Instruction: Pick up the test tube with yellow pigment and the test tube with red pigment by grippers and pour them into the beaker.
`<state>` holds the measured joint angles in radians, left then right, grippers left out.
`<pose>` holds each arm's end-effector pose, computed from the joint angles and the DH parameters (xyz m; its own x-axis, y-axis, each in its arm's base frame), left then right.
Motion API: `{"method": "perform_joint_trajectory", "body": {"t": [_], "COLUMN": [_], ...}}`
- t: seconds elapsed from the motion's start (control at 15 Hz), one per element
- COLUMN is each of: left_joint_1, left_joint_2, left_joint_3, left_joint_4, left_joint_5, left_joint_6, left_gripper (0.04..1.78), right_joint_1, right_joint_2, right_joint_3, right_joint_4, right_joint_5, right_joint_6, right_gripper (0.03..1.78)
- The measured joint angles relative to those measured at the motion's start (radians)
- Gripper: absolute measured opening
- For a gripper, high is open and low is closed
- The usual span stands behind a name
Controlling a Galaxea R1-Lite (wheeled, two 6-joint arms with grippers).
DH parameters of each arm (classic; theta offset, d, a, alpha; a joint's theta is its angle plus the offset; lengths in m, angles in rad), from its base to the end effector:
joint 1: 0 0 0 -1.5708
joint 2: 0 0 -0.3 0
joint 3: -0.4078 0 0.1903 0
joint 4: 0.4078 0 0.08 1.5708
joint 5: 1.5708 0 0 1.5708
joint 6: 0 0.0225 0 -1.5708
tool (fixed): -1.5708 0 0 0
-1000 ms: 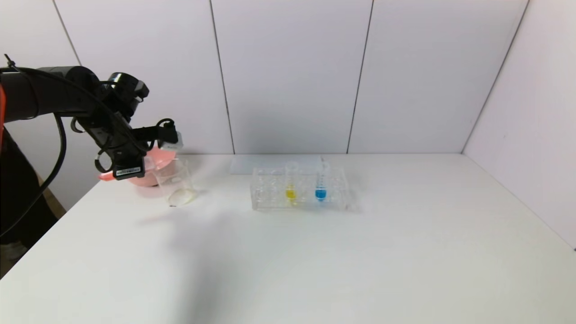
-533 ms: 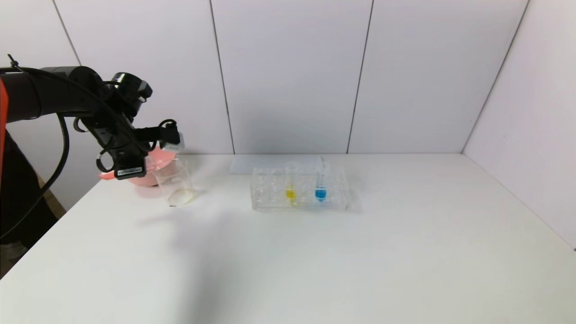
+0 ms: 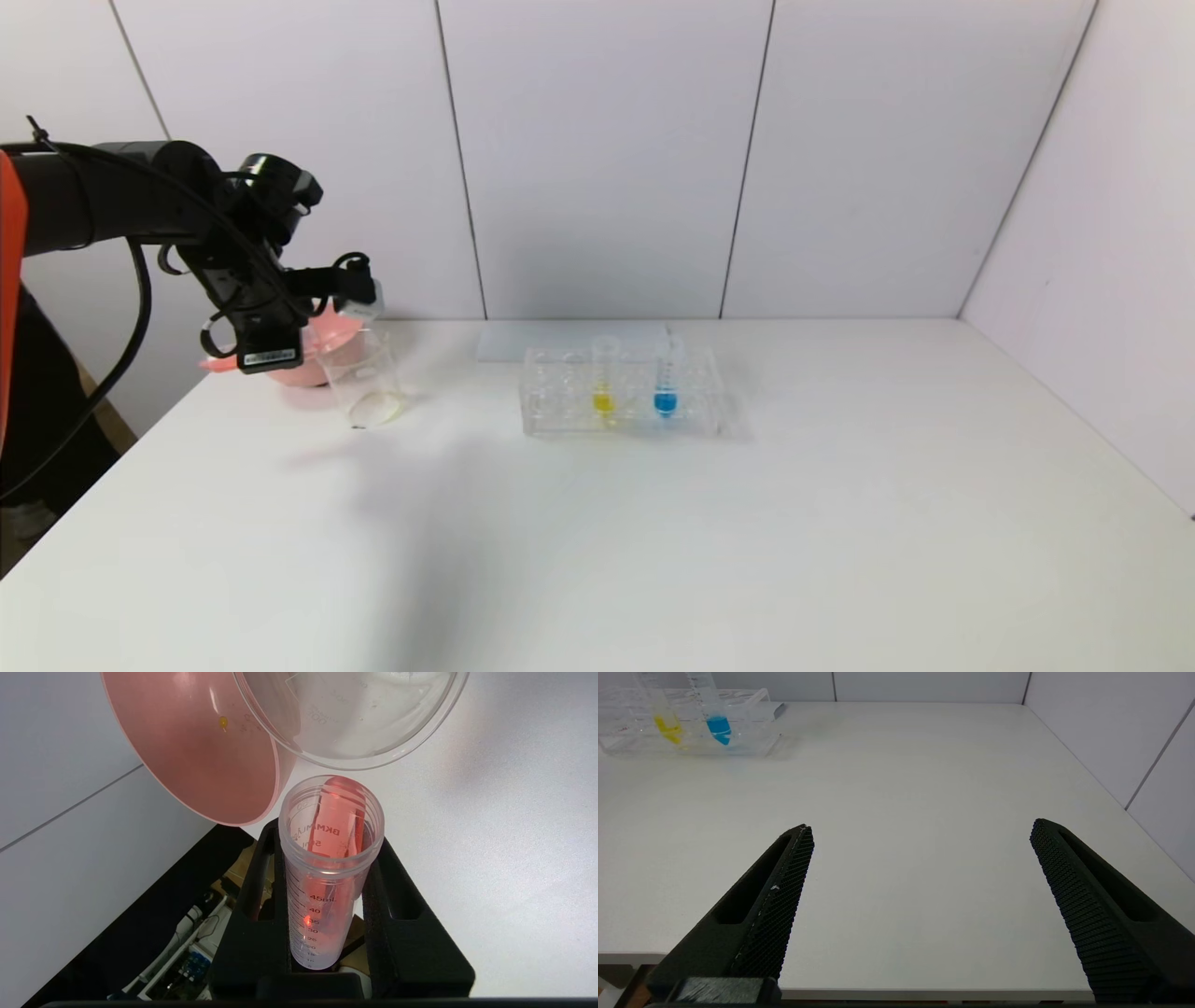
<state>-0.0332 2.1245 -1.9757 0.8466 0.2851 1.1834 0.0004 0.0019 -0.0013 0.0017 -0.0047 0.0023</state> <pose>0.3970 -0.0069 0.2187 0.5312 0.2638 -0.8051 0.7306 0.3385 0.5930 -0.0228 -0.0001 0.0757 1.0000 -0.0043 -0.0023 0.0043 1.0000 0.0023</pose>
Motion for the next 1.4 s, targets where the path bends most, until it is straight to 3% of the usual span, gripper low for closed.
{"method": "perform_joint_trajectory", "body": {"t": [1.4], "left_joint_1": [-0.029], "left_joint_2": [0.011], "left_joint_3": [0.0], "left_joint_4": [-0.011], "left_joint_5": [0.093], "left_joint_6": [0.018], "left_gripper": [0.45], "right_joint_1": [0.0], "right_joint_2": [0.0], "right_joint_3": [0.0], "right_joint_4": [0.0], "right_joint_5": [0.0], "right_joint_6": [0.0], "right_gripper": [1.7]}}
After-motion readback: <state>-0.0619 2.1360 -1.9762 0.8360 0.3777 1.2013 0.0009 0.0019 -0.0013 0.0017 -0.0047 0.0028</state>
